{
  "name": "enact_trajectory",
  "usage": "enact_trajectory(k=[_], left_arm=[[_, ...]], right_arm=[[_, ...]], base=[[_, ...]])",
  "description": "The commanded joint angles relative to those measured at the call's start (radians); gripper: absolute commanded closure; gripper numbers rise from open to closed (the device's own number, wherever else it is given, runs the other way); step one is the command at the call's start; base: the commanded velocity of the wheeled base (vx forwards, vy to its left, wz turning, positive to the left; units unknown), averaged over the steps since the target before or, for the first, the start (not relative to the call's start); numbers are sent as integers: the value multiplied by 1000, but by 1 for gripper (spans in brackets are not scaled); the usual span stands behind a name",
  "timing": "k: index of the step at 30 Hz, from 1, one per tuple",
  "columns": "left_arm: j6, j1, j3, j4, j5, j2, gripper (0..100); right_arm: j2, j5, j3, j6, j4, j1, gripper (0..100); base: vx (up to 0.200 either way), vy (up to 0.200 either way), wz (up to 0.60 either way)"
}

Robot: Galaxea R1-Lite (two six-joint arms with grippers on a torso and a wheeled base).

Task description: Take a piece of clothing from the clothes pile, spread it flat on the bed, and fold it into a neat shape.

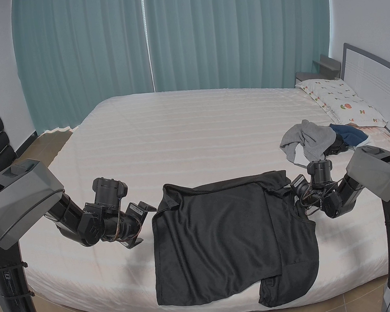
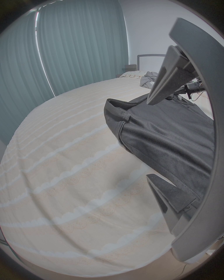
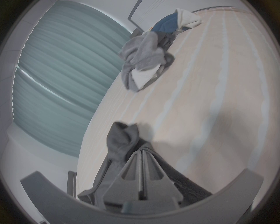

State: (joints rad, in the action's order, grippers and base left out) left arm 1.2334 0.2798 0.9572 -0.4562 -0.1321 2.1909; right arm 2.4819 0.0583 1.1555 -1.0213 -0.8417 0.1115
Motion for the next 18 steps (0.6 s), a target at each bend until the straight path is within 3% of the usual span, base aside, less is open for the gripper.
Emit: enact_trajectory(k=[1,16,18], left_arm=[[1,-2,11,1,2,4,0],[0,-22,109,1,72,47,0],[-2,-30,173,11,82,76,0]], right_arm=[[-6,-5,1,-2,0,-52,100],[0,-21,7,-57,-4,-115,100],[2,-40,4,-60,-4,-127,100]], base=[[0,0,0],[0,0,0],[0,0,0]])
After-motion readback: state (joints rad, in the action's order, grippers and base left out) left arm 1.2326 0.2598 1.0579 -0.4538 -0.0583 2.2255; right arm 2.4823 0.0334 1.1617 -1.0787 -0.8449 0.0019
